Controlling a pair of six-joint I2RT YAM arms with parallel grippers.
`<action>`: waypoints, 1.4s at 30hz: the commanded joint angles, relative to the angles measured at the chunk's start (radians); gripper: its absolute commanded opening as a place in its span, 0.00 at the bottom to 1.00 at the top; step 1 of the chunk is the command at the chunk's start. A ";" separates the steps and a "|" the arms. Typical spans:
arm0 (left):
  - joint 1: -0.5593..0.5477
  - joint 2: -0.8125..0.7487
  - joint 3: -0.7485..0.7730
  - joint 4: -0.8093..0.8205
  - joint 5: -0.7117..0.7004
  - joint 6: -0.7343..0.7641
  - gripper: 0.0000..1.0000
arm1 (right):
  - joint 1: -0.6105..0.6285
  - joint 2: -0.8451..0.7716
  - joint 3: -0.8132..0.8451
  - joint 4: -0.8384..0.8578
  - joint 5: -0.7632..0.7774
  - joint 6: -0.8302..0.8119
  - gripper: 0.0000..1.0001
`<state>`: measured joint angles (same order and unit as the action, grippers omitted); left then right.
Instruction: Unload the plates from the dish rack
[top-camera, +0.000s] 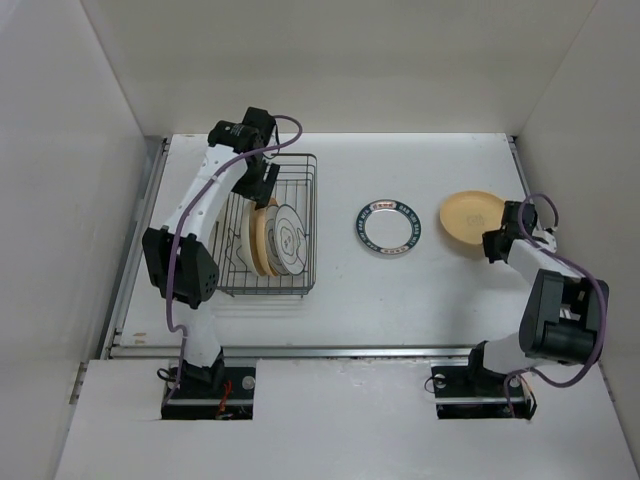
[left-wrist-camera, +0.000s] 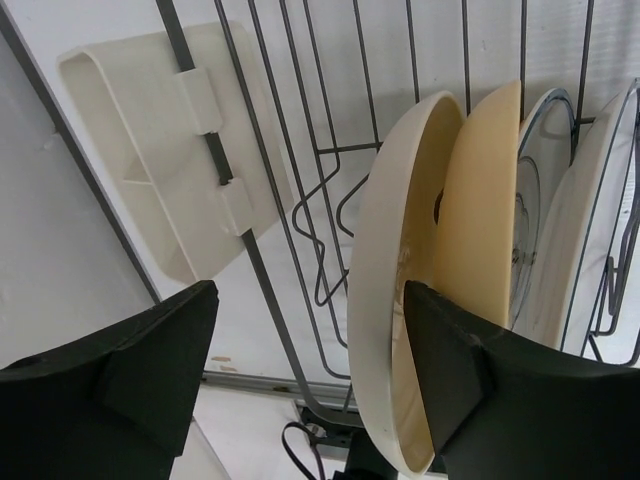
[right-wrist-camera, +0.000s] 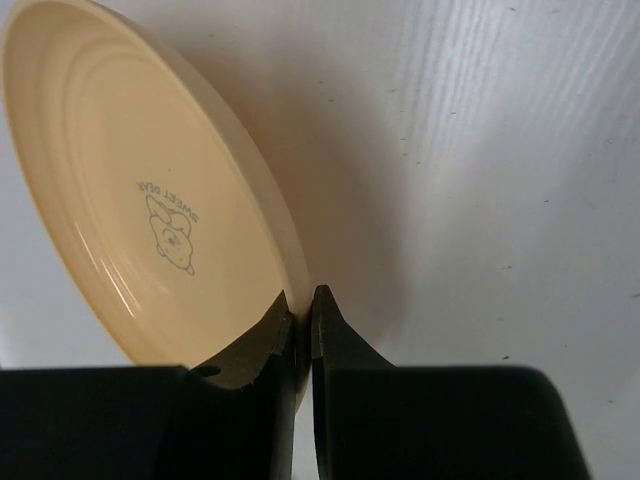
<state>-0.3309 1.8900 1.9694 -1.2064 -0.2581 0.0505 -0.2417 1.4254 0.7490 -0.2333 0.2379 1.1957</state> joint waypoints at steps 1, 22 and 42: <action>0.001 -0.009 -0.009 -0.032 0.011 -0.006 0.72 | -0.015 0.041 0.024 0.003 -0.009 0.007 0.11; -0.026 0.043 0.210 -0.125 -0.122 -0.029 0.00 | -0.015 -0.123 0.090 -0.130 -0.019 -0.047 0.80; -0.143 -0.035 0.304 0.399 -0.687 0.235 0.00 | 0.294 -0.233 0.282 0.042 -0.171 -0.513 0.80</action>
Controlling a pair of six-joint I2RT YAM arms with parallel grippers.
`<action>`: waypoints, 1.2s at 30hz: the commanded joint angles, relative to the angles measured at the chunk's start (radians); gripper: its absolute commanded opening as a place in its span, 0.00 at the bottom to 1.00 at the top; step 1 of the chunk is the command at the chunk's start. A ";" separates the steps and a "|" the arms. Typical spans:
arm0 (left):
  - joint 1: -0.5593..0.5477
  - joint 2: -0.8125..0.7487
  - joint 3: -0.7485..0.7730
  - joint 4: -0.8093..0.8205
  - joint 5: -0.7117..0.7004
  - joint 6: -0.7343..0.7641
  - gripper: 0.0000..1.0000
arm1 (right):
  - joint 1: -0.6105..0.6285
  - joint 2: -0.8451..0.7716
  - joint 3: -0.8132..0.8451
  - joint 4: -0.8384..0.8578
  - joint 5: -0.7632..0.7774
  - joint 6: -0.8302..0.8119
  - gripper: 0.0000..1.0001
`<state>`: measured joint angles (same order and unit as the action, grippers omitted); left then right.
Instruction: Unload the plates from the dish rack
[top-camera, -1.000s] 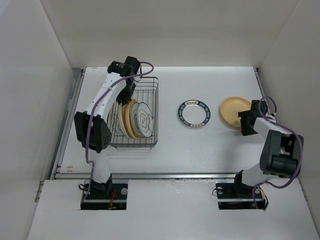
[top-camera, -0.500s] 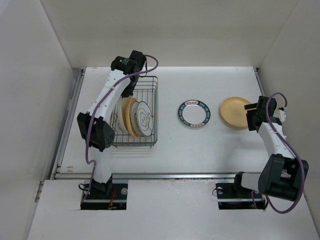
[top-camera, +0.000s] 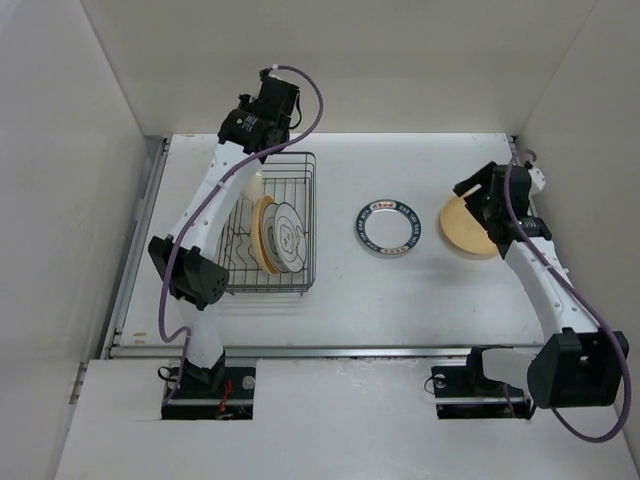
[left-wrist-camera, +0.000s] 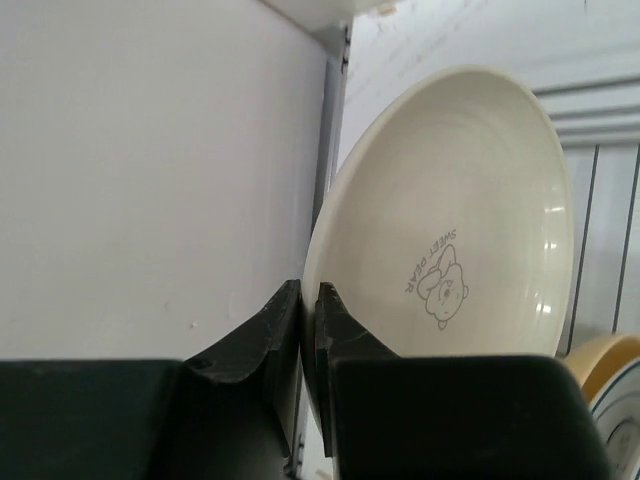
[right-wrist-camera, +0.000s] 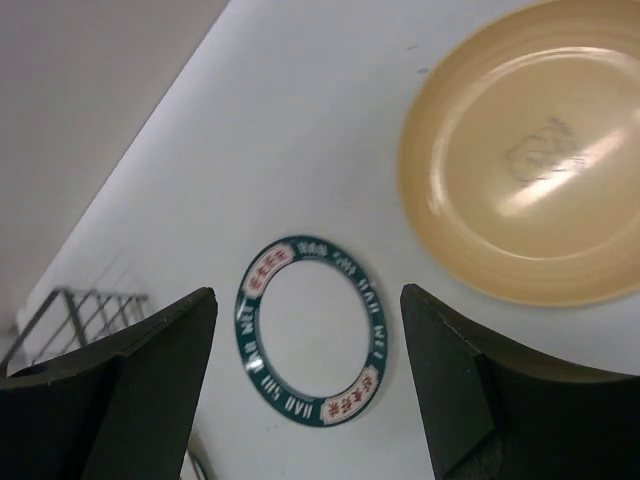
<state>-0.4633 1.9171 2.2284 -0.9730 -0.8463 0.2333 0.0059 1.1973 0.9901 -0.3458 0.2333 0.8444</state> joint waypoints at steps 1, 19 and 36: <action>-0.011 -0.072 0.045 0.204 -0.099 0.052 0.00 | 0.058 0.022 0.041 0.194 -0.236 -0.192 0.80; 0.071 -0.125 0.008 0.068 0.898 -0.405 0.00 | 0.255 0.423 0.220 0.642 -0.937 -0.097 0.80; 0.071 -0.125 -0.073 0.050 1.043 -0.399 0.13 | 0.330 0.548 0.229 0.686 -0.937 -0.015 0.00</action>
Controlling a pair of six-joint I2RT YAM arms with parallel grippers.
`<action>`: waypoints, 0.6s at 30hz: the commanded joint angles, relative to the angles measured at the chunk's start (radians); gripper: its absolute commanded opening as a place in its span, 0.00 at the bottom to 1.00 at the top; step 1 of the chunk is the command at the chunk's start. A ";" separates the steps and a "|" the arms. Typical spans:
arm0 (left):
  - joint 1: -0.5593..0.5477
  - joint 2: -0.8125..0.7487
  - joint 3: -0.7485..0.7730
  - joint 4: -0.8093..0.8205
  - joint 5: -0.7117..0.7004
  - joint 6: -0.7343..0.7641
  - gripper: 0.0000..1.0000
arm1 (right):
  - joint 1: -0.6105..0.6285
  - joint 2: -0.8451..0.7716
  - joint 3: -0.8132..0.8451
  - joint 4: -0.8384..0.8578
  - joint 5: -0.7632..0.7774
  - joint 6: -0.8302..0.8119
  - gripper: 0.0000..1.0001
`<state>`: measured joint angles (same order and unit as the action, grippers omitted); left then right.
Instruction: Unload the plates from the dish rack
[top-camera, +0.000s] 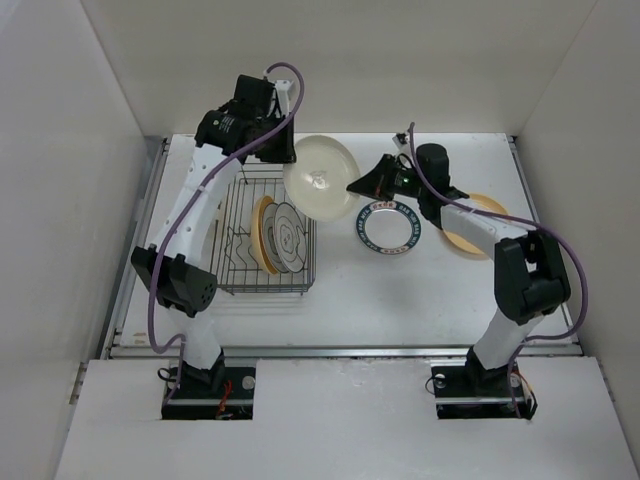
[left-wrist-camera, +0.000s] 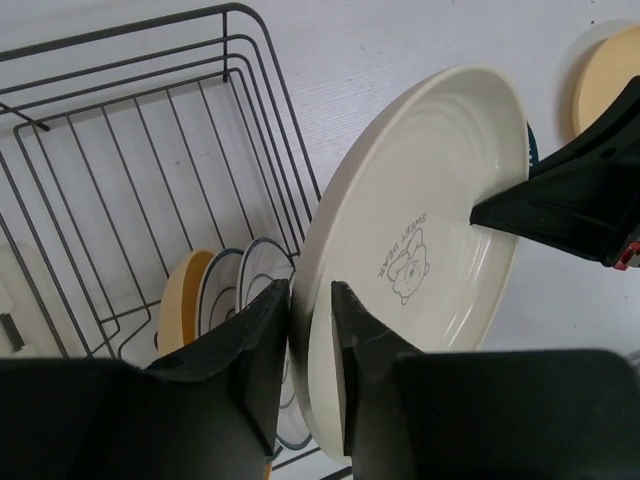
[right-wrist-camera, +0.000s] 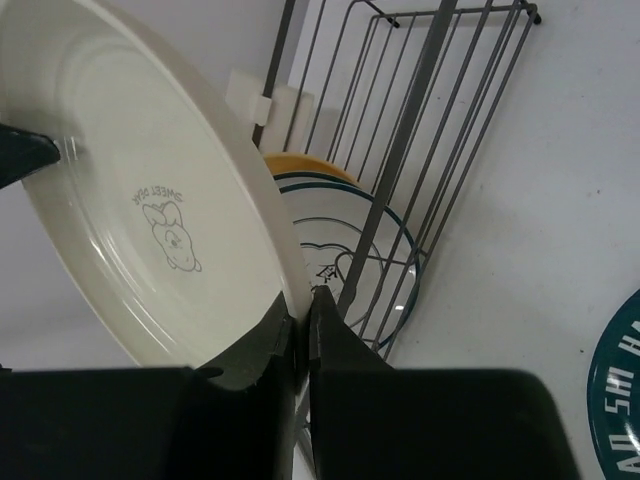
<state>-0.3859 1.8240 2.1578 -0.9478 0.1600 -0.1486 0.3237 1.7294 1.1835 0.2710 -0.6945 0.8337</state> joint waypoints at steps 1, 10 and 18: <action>-0.007 -0.032 -0.003 0.024 -0.005 -0.008 0.23 | 0.012 0.007 0.036 0.070 -0.001 0.007 0.00; -0.016 -0.042 0.027 -0.072 -0.322 0.092 1.00 | -0.219 -0.198 -0.148 -0.076 0.278 0.179 0.00; -0.016 -0.019 -0.021 -0.259 -0.445 0.198 1.00 | -0.445 -0.439 -0.292 -0.475 0.714 0.179 0.00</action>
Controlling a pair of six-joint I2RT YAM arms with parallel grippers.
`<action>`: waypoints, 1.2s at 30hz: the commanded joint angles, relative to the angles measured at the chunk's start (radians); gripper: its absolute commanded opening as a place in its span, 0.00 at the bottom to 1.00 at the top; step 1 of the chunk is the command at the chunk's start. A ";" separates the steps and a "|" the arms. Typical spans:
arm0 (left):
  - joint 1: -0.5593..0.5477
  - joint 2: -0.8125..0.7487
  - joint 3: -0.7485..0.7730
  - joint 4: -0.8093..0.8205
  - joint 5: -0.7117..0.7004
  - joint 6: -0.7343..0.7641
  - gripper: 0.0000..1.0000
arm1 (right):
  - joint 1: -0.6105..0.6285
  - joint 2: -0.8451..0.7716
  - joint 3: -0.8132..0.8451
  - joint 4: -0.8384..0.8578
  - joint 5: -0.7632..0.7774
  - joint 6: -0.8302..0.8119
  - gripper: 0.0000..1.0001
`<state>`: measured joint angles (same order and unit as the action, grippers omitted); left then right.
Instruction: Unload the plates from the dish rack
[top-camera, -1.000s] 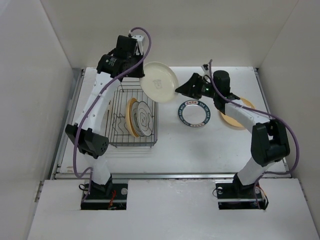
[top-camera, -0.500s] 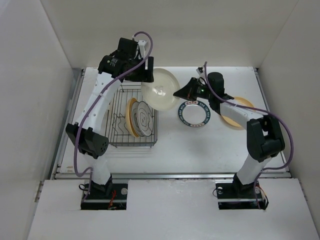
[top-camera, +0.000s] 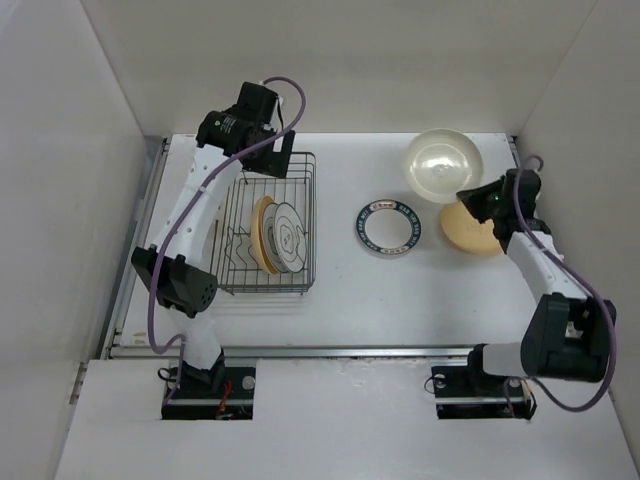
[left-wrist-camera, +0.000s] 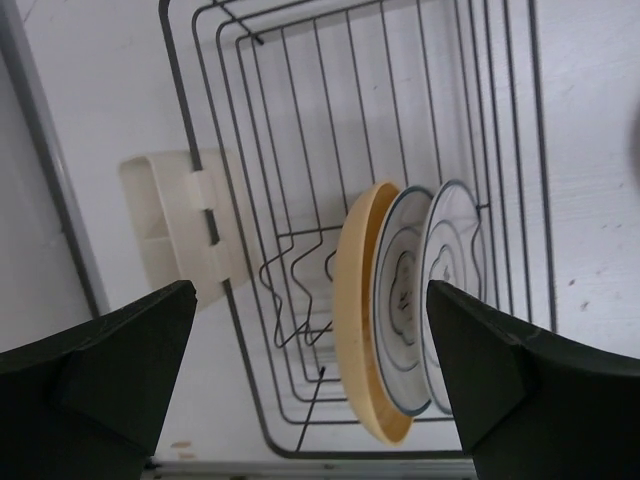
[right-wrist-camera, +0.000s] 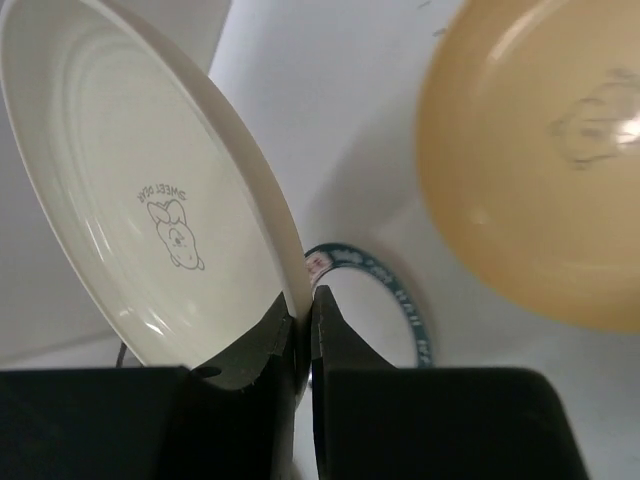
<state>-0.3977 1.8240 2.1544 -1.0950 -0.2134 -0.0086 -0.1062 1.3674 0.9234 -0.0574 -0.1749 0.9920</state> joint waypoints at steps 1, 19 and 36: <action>-0.004 -0.002 -0.018 -0.132 -0.063 0.067 1.00 | -0.030 -0.093 -0.044 -0.171 0.231 0.020 0.00; -0.004 0.027 -0.110 -0.181 -0.053 0.058 1.00 | -0.188 0.008 -0.118 -0.194 0.373 -0.013 0.28; -0.041 0.009 -0.128 -0.181 -0.052 0.076 1.00 | -0.188 0.050 -0.083 -0.275 0.385 -0.044 0.76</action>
<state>-0.4351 1.8877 2.0361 -1.2510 -0.2619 0.0471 -0.2893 1.4075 0.8097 -0.3325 0.2058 0.9638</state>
